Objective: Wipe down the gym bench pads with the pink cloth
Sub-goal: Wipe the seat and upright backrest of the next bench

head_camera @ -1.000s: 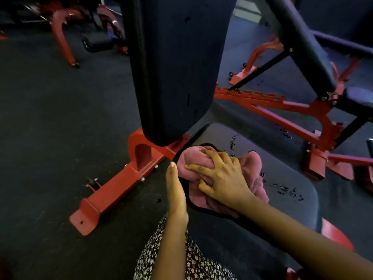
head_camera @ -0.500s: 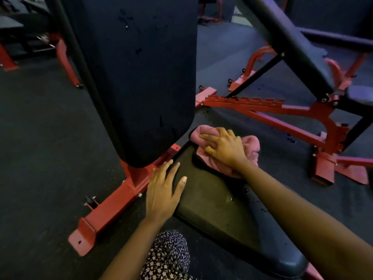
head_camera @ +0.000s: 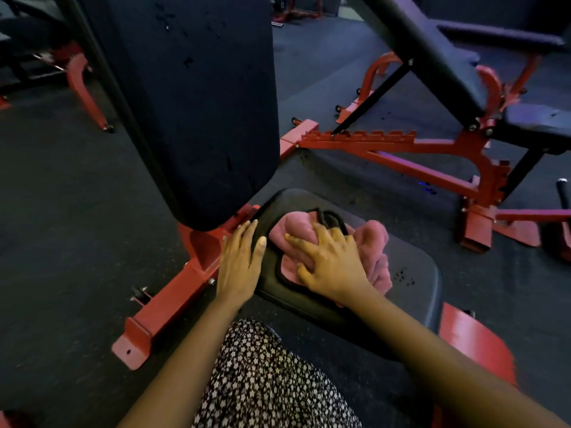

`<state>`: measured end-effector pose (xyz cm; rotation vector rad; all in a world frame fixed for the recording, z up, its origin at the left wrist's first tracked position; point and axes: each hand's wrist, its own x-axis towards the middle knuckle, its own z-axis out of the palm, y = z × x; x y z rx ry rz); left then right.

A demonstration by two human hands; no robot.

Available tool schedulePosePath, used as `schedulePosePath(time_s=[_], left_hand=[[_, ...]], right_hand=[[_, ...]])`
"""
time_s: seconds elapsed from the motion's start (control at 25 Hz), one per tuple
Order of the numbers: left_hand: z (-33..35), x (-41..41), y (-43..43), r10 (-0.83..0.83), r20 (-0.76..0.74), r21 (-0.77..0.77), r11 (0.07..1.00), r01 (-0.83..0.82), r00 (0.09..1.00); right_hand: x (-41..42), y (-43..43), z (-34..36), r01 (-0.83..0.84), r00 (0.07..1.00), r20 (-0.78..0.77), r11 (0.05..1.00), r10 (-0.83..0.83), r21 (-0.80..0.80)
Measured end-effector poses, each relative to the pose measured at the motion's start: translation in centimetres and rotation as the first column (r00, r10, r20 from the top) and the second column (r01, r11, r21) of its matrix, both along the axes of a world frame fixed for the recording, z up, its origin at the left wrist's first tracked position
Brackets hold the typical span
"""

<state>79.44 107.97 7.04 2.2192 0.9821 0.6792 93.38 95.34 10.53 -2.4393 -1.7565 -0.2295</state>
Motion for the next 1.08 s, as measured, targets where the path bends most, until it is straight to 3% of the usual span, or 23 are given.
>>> schedulePosePath(time_s=[0.12,0.24,0.4,0.6,0.8,1.08], left_hand=[[1.2,0.5,-1.9,-0.037,0.094,-0.045,0.998,0.041,0.995],[1.9,1.6,-3.6,-0.131,0.079,-0.004,0.991,0.132,0.988],[1.6,3.3,-5.1,-0.210,-0.031,0.111,0.971,0.213,0.977],[0.1,4.3,-5.8,-0.160,-0.380,0.357,0.884,0.303,0.911],[0.0,4.4,-5.6,-0.127,-0.401,0.398,0.868,0.297,0.907],[0.2,4.3,-5.6,-0.147,-0.431,0.375,0.869,0.325,0.890]], right_hand=[[-2.5,-4.1,0.3,-0.028,0.999,-0.024,1.000,0.028,-0.006],[-3.1,-7.2,0.1,-0.055,0.998,0.026,0.998,0.055,-0.015],[1.2,-7.1,0.8,0.067,0.996,-0.062,0.995,-0.071,-0.068],[9.2,-4.8,1.2,0.206,0.978,-0.006,0.974,-0.208,-0.095],[13.5,-3.3,1.3,0.268,0.953,-0.112,0.954,-0.283,-0.134],[8.1,-8.6,0.9,0.219,0.975,-0.020,0.975,-0.219,-0.023]])
